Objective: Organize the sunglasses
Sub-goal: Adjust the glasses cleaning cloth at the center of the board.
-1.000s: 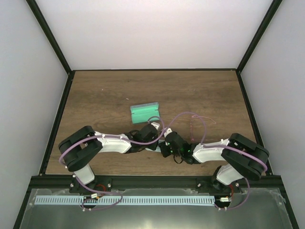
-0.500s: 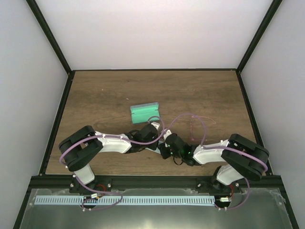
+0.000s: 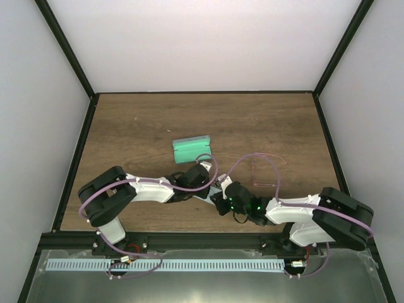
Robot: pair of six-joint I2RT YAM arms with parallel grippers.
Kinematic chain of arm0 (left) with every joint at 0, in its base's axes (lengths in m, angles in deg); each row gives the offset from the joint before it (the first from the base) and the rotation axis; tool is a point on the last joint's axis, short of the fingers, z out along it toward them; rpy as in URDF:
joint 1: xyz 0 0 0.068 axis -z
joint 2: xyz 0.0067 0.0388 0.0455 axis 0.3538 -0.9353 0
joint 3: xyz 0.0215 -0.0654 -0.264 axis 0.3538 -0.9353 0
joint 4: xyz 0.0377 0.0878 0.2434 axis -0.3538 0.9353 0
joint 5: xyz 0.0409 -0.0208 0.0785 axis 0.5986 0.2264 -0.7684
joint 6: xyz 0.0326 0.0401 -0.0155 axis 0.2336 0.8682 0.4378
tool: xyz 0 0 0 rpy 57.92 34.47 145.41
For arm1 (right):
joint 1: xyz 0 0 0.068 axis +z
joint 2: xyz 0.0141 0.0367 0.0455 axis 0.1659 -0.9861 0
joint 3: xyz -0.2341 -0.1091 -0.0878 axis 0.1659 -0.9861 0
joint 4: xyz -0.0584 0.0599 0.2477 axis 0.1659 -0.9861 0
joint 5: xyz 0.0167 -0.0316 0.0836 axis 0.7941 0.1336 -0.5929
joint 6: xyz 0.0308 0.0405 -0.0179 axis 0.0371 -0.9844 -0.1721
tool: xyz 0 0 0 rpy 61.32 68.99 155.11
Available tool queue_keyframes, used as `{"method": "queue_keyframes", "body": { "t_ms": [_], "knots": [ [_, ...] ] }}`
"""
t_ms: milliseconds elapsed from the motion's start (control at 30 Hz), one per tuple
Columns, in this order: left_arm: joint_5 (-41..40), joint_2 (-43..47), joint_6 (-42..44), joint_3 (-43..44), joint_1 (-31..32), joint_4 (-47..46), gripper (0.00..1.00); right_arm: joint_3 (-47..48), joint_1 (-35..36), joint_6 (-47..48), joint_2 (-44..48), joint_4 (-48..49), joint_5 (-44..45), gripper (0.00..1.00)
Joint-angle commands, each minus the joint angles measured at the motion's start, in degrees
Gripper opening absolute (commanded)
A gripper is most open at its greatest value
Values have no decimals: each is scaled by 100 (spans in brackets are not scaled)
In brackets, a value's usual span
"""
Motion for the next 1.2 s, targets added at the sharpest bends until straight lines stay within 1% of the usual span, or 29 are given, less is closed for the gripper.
{"method": "queue_keyframes", "body": {
  "t_ms": [0, 100, 267, 433, 700, 900, 1000, 1167],
  "knots": [
    [54, -104, -60, -138, -32, 54, 20, -19, -69, -145, 311, -50, 302, 19],
    [80, -76, -75, -172, -32, 24, 20, 6, -309, -95, 333, 29, 114, 20],
    [147, -83, -90, -185, -32, -17, 20, 104, -594, 3, 57, 155, -123, 29],
    [183, -106, -95, -164, -38, -26, 20, 95, -688, 51, -291, 367, -321, 34],
    [153, -110, -106, -167, -32, -16, 20, -59, -683, 50, -531, 637, -567, 37],
    [135, -79, -128, -171, -31, 17, 20, -200, -650, 55, -358, 844, -969, 37],
    [117, -63, -129, -171, -33, 35, 20, -233, -568, 56, -242, 754, -924, 37],
    [117, -50, -129, -182, -34, 36, 20, -242, -453, 18, -11, 520, -603, 37]
  ]
}}
